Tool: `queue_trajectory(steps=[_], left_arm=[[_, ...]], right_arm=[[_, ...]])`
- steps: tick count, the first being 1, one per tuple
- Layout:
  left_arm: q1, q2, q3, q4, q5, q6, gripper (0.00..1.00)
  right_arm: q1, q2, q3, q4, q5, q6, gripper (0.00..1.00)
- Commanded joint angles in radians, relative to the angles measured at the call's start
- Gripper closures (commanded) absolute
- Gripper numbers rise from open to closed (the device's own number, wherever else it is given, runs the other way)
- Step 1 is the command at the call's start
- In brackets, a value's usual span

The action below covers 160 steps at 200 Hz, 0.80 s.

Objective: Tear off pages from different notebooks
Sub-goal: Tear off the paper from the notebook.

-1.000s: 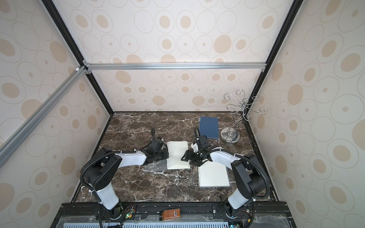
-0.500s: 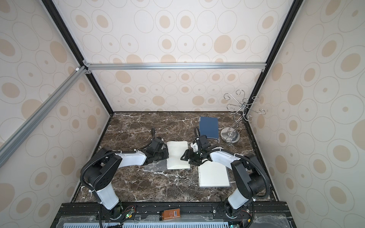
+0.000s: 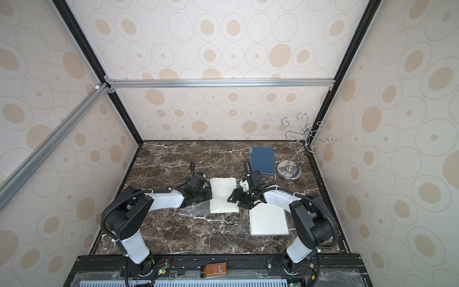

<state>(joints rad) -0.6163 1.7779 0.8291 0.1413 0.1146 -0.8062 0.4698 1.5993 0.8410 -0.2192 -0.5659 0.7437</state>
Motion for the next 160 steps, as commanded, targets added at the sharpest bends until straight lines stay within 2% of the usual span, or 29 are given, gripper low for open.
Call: queue_trajectory(steps=[1,90,160], left_arm=[[-0.014,0.047,-0.054,-0.195,0.021,0.014,1.0],[-0.014,0.044,-0.057,-0.196,0.018,0.014,1.0],[-0.014,0.04,-0.062,-0.195,0.02,0.016,1.0]], right_arm=[[-0.005,0.013,-0.017,0.003,0.0,0.006,0.3],[-0.004,0.025,-0.038,0.085,-0.046,0.059,0.3],[-0.006,0.071,-0.092,0.252,-0.071,0.159,0.3]])
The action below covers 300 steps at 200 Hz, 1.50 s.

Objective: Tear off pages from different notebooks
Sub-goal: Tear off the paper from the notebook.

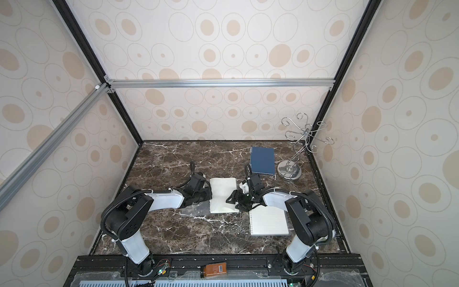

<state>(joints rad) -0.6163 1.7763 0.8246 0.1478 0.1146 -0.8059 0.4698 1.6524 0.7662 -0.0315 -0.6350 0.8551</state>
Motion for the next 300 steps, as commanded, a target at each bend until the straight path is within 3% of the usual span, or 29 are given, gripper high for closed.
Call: queue_trajectory(steps=[1,112,222,300], left_arm=[[-0.014,0.041,-0.057,-0.201,0.02,0.016,1.0],[-0.013,0.057,-0.04,-0.197,0.042,0.048,1.0],[-0.014,0.048,-0.039,-0.187,0.057,0.113,1.0],[-0.012,0.019,-0.033,-0.184,0.046,0.114,1.0]], right_arm=[[-0.006,0.019,-0.018,0.066,-0.001,0.047,0.3],[-0.069,0.173,0.073,0.119,-0.027,-0.012,0.3],[-0.114,0.408,0.425,-0.152,0.0,-0.194,0.33],[-0.12,0.456,0.583,-0.305,0.044,-0.329,0.52]])
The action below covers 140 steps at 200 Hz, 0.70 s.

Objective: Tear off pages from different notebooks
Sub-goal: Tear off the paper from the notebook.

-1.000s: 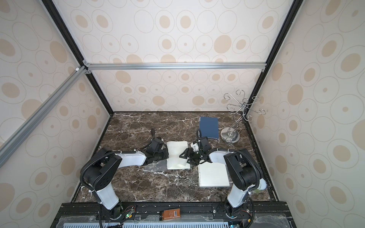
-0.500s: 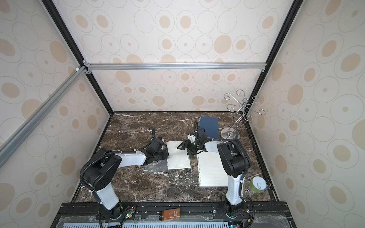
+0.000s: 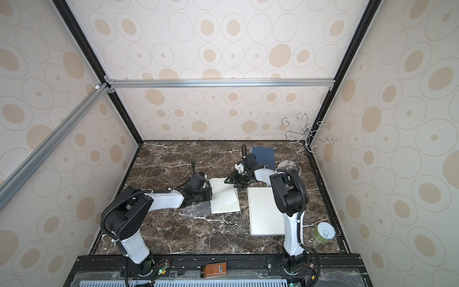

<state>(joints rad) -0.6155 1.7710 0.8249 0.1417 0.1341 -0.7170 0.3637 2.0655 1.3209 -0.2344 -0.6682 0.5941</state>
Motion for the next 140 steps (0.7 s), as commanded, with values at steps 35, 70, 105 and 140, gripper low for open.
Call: queue_trajectory(steps=[35,70,105,140], left_arm=[[-0.012,0.007,-0.029,-0.182,0.021,0.027,1.0],[-0.003,-0.04,-0.008,-0.214,-0.012,0.038,0.84],[0.02,-0.064,0.025,-0.237,-0.022,0.06,0.79],[0.048,-0.059,0.031,-0.248,-0.023,0.064,0.81]], right_arm=[[-0.027,0.061,0.082,-0.163,0.115,-0.119,0.61],[-0.03,0.055,0.102,-0.195,0.11,-0.146,0.57],[-0.03,0.069,0.121,-0.197,0.074,-0.165,0.56],[-0.029,0.089,0.128,-0.173,0.026,-0.167,0.56]])
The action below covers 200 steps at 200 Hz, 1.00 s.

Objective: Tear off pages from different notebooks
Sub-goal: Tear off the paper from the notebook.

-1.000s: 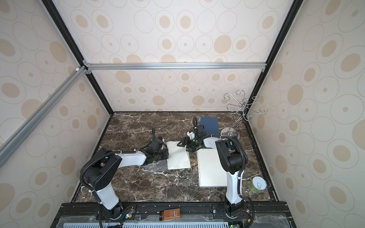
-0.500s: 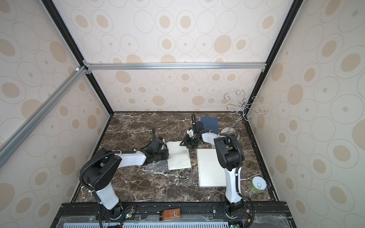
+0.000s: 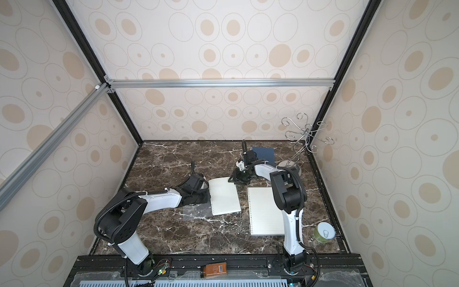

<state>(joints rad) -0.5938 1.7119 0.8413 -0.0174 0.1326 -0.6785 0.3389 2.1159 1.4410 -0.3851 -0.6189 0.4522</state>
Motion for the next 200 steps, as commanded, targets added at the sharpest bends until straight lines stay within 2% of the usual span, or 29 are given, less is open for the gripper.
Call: queue_trajectory(steps=[1,52,91,200], left_arm=[[0.027,0.0,0.015,-0.089,-0.022,0.026,0.81],[0.121,-0.016,0.027,-0.11,-0.037,0.041,0.84],[0.159,0.012,0.062,-0.139,-0.049,0.078,0.85],[0.17,0.082,0.056,-0.122,-0.023,0.08,0.89]], right_arm=[[-0.005,0.039,0.008,-0.021,-0.025,-0.026,0.56],[-0.008,0.059,0.013,0.036,-0.125,-0.058,0.56],[-0.008,0.081,0.025,0.084,-0.187,-0.051,0.56],[-0.005,0.075,0.001,0.136,-0.277,-0.055,0.56]])
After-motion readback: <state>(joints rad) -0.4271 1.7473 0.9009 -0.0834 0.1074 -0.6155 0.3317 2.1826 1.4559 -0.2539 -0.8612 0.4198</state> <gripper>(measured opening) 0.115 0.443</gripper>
